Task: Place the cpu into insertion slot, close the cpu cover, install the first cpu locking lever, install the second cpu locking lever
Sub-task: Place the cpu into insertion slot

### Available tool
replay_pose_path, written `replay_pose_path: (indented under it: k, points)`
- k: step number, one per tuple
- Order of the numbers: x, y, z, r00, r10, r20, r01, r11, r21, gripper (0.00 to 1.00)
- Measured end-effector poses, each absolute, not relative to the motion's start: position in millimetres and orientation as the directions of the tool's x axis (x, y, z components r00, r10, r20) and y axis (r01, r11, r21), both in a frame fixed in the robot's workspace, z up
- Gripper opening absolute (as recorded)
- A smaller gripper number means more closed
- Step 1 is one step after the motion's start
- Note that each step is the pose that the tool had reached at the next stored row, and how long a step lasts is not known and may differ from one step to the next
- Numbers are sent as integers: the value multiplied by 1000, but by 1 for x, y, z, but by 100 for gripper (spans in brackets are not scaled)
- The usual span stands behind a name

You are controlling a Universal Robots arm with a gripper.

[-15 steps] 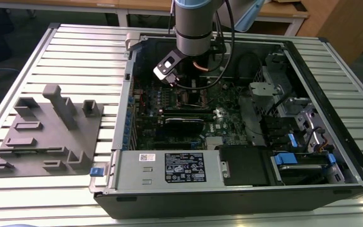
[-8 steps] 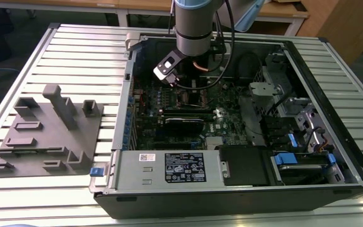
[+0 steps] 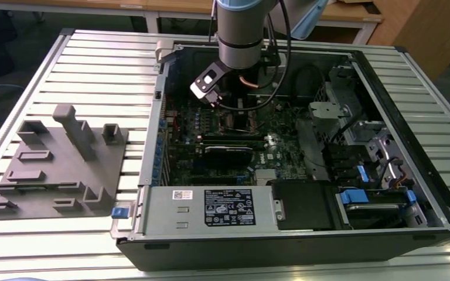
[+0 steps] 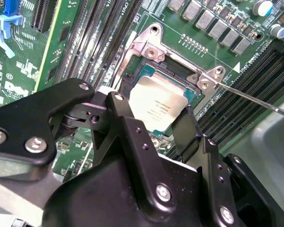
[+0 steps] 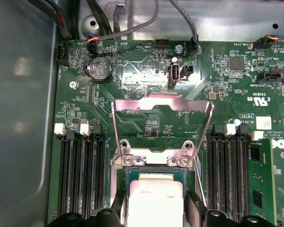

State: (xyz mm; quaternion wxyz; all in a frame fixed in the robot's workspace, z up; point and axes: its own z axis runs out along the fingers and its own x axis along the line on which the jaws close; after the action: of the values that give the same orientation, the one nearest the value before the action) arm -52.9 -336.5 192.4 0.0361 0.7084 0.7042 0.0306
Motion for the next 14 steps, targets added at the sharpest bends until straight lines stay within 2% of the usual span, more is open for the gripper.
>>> replay_pose_path:
  k: [14]
  points:
    - [-53, -336, 210, 6, 1000, -7, 996, -6, 95, 61]
